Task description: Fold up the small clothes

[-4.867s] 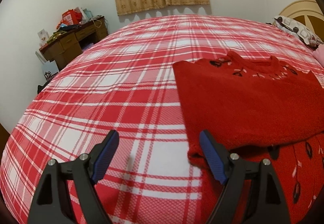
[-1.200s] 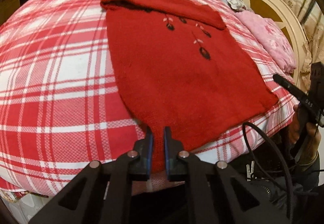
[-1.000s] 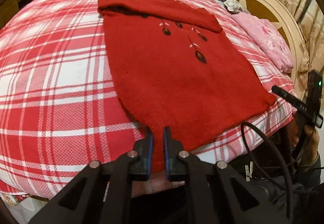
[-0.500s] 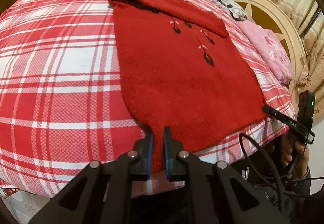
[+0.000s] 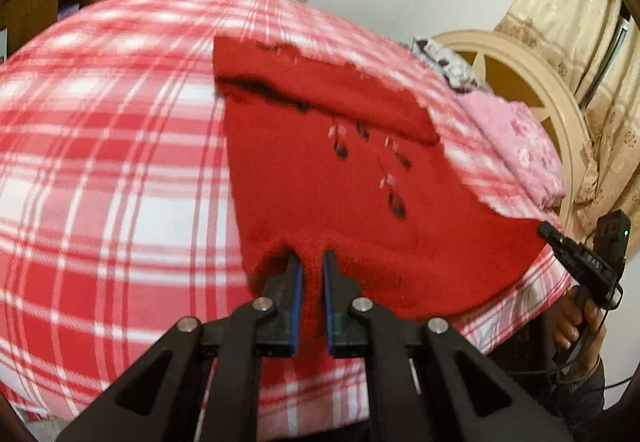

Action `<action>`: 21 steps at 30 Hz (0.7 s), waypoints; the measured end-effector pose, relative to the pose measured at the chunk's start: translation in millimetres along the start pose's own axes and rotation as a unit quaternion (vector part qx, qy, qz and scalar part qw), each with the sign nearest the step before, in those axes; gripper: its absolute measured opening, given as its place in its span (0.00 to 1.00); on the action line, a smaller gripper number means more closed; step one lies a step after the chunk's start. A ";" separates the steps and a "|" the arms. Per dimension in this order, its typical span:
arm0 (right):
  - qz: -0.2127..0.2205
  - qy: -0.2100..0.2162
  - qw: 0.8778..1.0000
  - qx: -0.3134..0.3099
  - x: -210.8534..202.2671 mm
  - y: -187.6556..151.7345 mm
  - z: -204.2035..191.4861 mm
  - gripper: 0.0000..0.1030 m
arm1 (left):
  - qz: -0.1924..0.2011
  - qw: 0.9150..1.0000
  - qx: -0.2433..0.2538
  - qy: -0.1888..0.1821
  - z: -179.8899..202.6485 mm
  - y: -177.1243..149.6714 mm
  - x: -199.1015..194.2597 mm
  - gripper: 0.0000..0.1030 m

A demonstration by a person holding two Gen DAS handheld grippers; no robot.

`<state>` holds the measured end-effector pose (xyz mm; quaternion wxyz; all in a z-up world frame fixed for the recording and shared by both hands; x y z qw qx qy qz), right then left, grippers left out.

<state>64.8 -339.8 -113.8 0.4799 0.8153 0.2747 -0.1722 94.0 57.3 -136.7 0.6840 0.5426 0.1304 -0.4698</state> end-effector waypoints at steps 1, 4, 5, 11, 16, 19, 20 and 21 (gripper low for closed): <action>0.007 0.003 1.000 -0.002 -1.7 5.2 -3.1 0.09 | 0.009 1.000 0.002 -0.002 0.6 5.4 -2.4 0.09; 0.023 0.013 1.000 -0.005 -3.0 19.7 -8.8 0.09 | 0.035 0.999 0.004 -0.010 3.3 20.9 -8.6 0.09; 0.026 0.015 1.000 -0.006 -2.2 23.1 -9.1 0.09 | 0.043 0.999 0.005 -0.011 3.6 27.2 -10.3 0.09; 0.050 0.037 0.998 -0.005 2.3 54.4 -17.9 0.09 | 0.073 0.997 0.002 -0.019 0.6 56.0 -16.2 0.09; 0.066 0.054 0.996 -0.012 13.6 80.3 -32.0 0.09 | 0.102 0.995 0.004 -0.021 -3.9 77.0 -23.3 0.09; 0.075 0.062 0.995 -0.021 19.7 96.9 -41.8 0.09 | 0.121 0.992 0.007 -0.017 -5.8 91.4 -27.9 0.04; 0.081 0.065 0.994 -0.024 20.5 105.3 -45.7 0.09 | 0.128 0.992 0.006 -0.017 -7.4 97.5 -29.5 0.04; 0.086 0.067 0.994 -0.025 20.7 111.5 -48.1 0.09 | 0.133 0.991 0.005 -0.017 -8.5 102.5 -30.6 0.04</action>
Point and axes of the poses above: each gripper's, at about its wrist camera, not at the fingertips, and x roughly the way its jaws point, z to its right, y to its top, the point moved 3 cm from there along x, roughly the way its jaws point, and after that the axes turned 3 degrees about x, right-handed, at the moved point
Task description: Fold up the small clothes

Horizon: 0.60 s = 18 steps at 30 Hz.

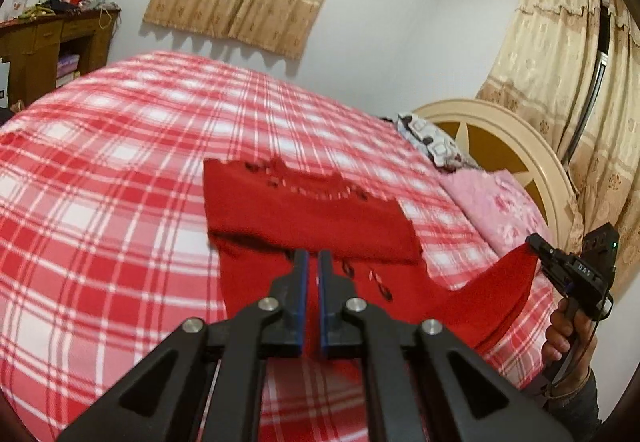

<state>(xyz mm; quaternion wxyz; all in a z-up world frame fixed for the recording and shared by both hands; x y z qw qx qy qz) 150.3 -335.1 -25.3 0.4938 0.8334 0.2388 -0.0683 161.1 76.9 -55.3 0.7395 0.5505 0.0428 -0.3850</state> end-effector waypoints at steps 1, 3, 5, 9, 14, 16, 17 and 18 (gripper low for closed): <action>0.005 0.002 1.000 0.000 1.3 5.8 -1.7 0.09 | 0.006 1.000 -0.001 -0.002 -1.3 6.9 0.6 0.04; 0.018 0.009 1.000 0.001 6.1 20.7 -4.4 0.00 | 0.013 1.000 0.003 -0.010 -1.6 16.4 3.5 0.04; 0.023 0.011 1.000 0.001 14.7 32.2 -5.3 0.00 | 0.003 1.000 0.014 -0.001 -2.5 19.9 8.3 0.04; 0.006 0.007 1.000 0.002 29.1 34.2 -3.4 0.00 | -0.054 0.998 0.041 -0.001 -8.5 -0.4 13.4 0.05; -0.080 -0.033 0.994 -0.069 45.9 -8.9 -3.9 0.02 | -0.159 0.986 0.056 -0.002 -17.0 -65.2 14.6 0.08; -0.114 -0.045 0.991 -0.060 51.3 -28.0 8.4 0.23 | -0.190 0.980 0.052 -0.004 -17.9 -89.7 13.9 0.08; -0.121 -0.052 0.990 -0.049 51.3 -34.5 16.5 0.51 | -0.205 0.978 0.044 -0.008 -18.1 -102.0 12.7 0.08; -0.118 -0.057 0.991 -0.038 48.6 -38.7 24.0 0.67 | -0.220 0.975 0.032 -0.016 -18.3 -113.3 11.3 0.08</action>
Point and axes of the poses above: each gripper's, at about its wrist camera, not at the fingertips, and x roughly the way its jaws point, z to its right, y to its top, the point moved 3 cm from there along x, roughly the way its jaws point, and after that the axes turned 3 degrees about x, right-handed, at the moved point
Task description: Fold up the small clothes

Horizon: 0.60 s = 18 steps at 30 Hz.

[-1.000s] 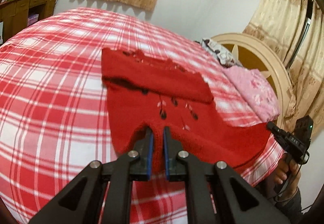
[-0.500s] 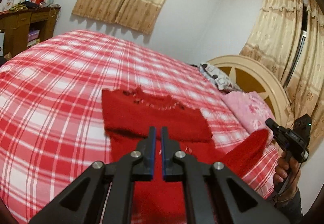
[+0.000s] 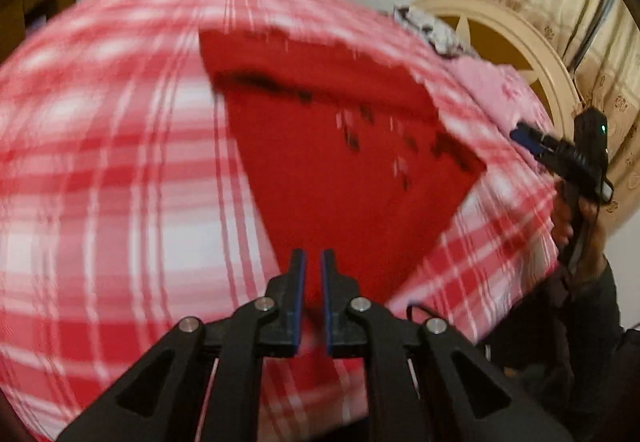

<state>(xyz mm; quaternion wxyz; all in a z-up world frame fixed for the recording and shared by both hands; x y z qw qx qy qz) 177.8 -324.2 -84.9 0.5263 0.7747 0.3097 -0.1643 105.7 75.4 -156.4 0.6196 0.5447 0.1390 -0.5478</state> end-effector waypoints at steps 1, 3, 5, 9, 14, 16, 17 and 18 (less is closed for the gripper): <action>0.006 0.001 1.000 0.014 -2.5 -3.9 7.3 0.68 | -0.012 1.000 -0.010 -0.011 0.3 -8.4 2.7 0.08; 0.003 0.002 1.000 0.026 -2.0 -8.1 15.4 0.68 | -0.028 0.999 -0.029 -0.028 1.7 -23.4 7.3 0.12; -0.002 -0.011 1.000 0.024 1.8 -11.2 16.5 0.68 | -0.046 0.998 -0.040 -0.034 6.8 -35.8 12.4 0.13; -0.019 -0.016 1.000 0.005 21.2 -17.1 6.5 0.68 | -0.045 0.996 -0.061 -0.046 11.6 -38.3 6.0 0.21; -0.041 -0.026 0.998 -0.029 44.8 -25.8 -9.7 0.68 | -0.013 0.998 -0.050 -0.027 15.4 -33.5 -15.0 0.62; -0.050 -0.036 0.997 -0.037 55.1 -30.3 -12.8 0.68 | -0.015 0.998 -0.056 -0.027 14.6 -32.7 -10.2 0.69; -0.054 -0.038 0.997 -0.037 59.8 -31.8 -13.6 0.68 | -0.020 0.998 -0.059 -0.031 15.3 -33.1 -5.9 0.69; -0.057 -0.036 0.997 -0.036 63.3 -33.0 -14.5 0.68 | -0.025 0.997 -0.061 -0.038 17.3 -33.0 -1.9 0.69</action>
Point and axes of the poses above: each gripper's, at about its wrist camera, not at the fingertips, and x roughly the way its jaws point, z to its right, y to its top, the point moved 3 cm from there along x, roughly the way its jaws point, and after that the axes turned 3 degrees about x, right-handed, at the moved point
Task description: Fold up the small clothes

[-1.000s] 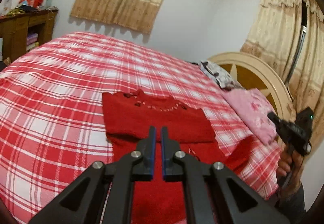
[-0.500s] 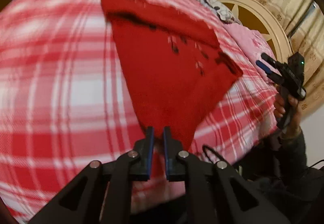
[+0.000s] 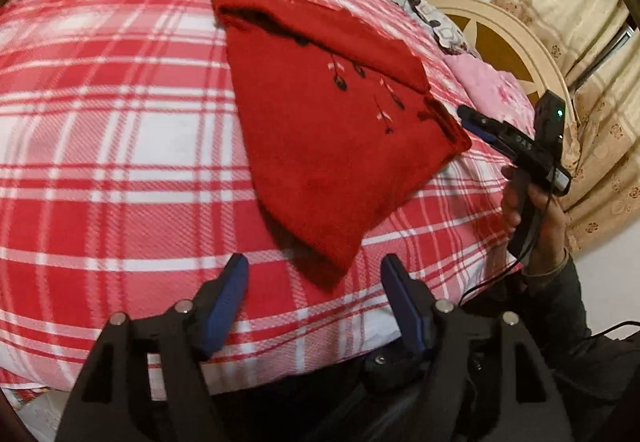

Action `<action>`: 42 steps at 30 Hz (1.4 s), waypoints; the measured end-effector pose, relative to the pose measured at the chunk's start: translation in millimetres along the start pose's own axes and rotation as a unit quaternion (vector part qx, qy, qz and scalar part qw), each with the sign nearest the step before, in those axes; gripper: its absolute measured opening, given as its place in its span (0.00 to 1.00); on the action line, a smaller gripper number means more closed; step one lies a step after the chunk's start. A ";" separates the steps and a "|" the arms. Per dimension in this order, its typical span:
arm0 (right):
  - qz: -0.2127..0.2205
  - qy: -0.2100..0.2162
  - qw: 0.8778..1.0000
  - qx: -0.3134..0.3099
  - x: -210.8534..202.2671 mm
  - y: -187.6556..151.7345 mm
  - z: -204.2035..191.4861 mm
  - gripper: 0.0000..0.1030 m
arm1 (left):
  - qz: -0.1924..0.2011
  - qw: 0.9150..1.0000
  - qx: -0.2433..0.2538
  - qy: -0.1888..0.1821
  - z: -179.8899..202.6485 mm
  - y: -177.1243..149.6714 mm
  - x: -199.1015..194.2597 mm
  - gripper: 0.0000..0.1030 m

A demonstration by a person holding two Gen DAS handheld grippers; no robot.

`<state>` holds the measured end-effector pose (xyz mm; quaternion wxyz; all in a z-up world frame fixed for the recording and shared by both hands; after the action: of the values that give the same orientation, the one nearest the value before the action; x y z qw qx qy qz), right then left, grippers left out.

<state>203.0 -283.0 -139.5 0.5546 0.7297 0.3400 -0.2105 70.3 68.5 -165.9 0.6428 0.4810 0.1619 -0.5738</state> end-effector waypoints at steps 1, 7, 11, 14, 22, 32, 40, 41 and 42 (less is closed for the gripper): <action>-0.003 0.000 1.000 -0.003 3.5 -0.7 -2.0 0.68 | -0.003 1.000 0.002 -0.007 3.5 0.3 3.2 0.67; -0.005 -0.021 0.999 -0.023 10.4 -2.1 -10.1 0.68 | -0.004 0.999 0.033 -0.027 25.8 6.4 16.9 0.67; -0.005 -0.039 0.999 -0.018 16.0 -0.3 -5.8 0.68 | -0.033 0.998 0.037 -0.029 27.2 3.0 34.2 0.52; -0.018 -0.059 0.998 -0.024 26.7 -2.5 -4.7 0.66 | -0.033 0.999 0.032 -0.026 22.7 4.9 36.9 0.14; 0.024 -0.025 0.999 -0.011 5.3 3.9 -2.1 0.07 | 0.074 0.995 0.043 -0.047 19.3 35.8 -12.1 0.05; 0.122 0.051 0.991 0.033 -45.4 58.4 -6.2 0.07 | 0.186 0.980 0.022 -0.070 1.4 105.5 -50.1 0.04; 0.150 0.070 0.985 0.045 -44.5 102.4 -6.1 0.07 | 0.239 0.970 0.025 -0.047 -8.8 158.5 -55.8 0.04; 0.153 0.069 0.985 0.043 -45.6 106.8 -6.5 0.07 | 0.246 0.968 0.028 -0.045 -9.7 166.7 -57.2 0.04; 0.156 0.069 0.984 0.042 -45.4 111.6 -7.6 0.07 | 0.251 0.967 0.030 -0.042 -10.6 172.5 -58.1 0.04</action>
<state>253.0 -304.9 -31.8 0.5247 0.8092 0.2506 -0.0845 211.2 89.9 -52.2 0.7580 0.5007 -0.0084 -0.4179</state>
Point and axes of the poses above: each gripper's, at about its wrist camera, not at the fingertips, and x roughly the way its jaws point, z to its right, y to its top, the point moved 3 cm from there along x, roughly the way its jaws point, and after that the axes turned 3 degrees about x, right-handed, at the moved point
